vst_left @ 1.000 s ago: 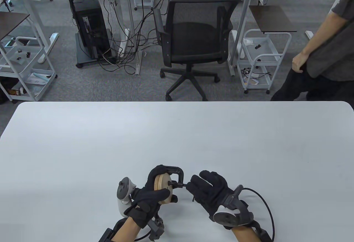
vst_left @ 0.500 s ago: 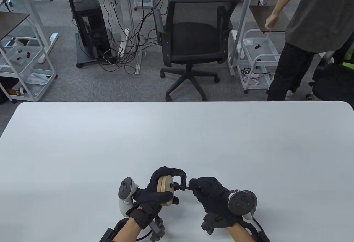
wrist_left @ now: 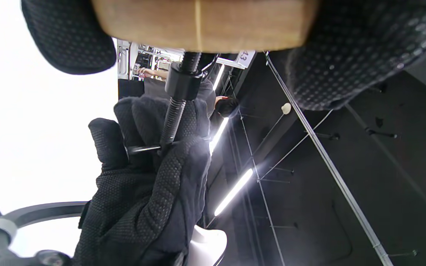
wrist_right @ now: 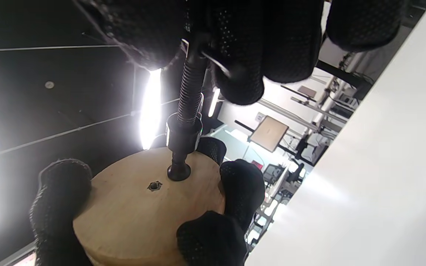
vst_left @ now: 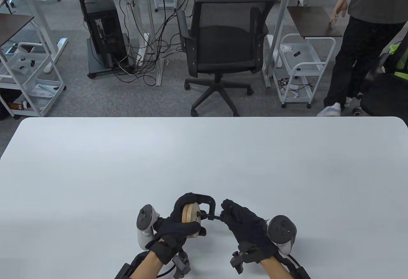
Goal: Screw the clamp shut
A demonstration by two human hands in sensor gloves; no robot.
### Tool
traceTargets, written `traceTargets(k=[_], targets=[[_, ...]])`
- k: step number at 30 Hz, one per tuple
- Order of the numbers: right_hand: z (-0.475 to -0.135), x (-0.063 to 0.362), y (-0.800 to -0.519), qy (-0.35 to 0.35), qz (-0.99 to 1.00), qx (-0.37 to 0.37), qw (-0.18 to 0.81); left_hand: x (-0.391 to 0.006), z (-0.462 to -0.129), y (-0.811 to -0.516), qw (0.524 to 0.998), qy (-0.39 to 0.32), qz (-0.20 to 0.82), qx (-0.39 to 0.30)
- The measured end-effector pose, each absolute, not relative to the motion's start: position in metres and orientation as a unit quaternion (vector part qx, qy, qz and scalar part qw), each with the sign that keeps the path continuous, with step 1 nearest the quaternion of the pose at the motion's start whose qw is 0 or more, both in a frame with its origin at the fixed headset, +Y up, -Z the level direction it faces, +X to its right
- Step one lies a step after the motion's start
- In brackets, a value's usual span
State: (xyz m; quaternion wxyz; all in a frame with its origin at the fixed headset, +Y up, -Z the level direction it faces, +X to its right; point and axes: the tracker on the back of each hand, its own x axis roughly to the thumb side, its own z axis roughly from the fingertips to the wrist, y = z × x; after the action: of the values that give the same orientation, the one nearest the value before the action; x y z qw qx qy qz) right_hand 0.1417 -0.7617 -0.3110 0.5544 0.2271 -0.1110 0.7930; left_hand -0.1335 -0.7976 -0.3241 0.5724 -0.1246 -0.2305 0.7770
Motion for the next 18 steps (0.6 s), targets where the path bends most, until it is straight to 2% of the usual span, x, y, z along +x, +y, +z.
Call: traceTargets(k=[5,7,11,13,18], targets=[[-0.306,0.144,-0.748,-0.166,0.812,0.276,0.488,-0.137,-0.326,-0.802,0.549,-0.209,0.8,-0.121],[-0.303,0.142,-0.744,-0.186,0.83,0.306,0.427,-0.139,-0.327,-0.802,0.548,-0.207,0.801,-0.12],[-0.294,0.133,-0.74,-0.244,0.868,0.365,0.233,-0.139,-0.326,-0.801,0.539,-0.209,0.807,-0.122],[-0.291,0.129,-0.739,-0.257,0.872,0.376,0.18,-0.139,-0.325,-0.8,0.537,-0.209,0.808,-0.122],[-0.29,0.122,-0.742,-0.235,0.871,0.381,0.204,-0.138,-0.325,-0.803,0.504,-0.204,0.829,-0.134]])
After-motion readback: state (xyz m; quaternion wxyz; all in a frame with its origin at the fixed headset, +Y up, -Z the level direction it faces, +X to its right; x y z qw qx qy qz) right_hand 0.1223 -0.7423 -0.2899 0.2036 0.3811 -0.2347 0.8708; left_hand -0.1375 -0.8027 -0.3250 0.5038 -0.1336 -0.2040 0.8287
